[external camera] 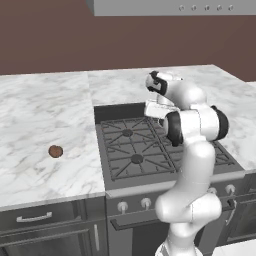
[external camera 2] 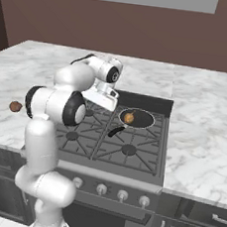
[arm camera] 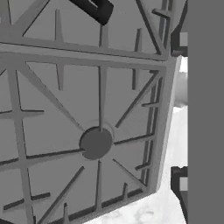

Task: Put the onion and potato in the pan. Then turn on the rear right burner and set the heat to medium.

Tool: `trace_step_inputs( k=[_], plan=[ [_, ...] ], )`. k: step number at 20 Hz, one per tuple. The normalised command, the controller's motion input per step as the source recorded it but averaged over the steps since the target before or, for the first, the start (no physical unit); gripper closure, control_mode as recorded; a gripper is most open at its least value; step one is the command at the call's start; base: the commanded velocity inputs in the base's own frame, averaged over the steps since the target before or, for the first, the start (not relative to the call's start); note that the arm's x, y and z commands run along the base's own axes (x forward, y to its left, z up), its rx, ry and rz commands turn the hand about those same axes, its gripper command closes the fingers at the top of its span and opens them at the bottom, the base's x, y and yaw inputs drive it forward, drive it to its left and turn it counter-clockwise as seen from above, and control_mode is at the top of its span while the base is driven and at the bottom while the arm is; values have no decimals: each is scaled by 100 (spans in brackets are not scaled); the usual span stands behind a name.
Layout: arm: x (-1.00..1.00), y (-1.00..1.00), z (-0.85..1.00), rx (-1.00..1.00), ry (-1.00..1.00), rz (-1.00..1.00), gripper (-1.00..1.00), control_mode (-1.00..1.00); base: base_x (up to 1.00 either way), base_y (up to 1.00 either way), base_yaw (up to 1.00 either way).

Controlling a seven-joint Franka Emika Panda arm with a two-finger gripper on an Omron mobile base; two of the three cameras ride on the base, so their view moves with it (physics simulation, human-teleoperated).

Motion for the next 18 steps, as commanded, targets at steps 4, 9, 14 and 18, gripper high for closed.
trace_step_inputs(
  k=[4, 9, 14, 18],
  plan=[
    [-77, 100, 31, -8, -23, 8, -100, -100, 0, 0, 0],
    [-48, 98, 33, -7, -21, 5, -100, -100, 0, 0, 0],
    [-11, 86, 42, -3, -9, 2, -100, -100, 0, 0, 0],
    [19, 56, 28, -1, 0, 0, -100, -100, 0, 0, 0]
  ],
)
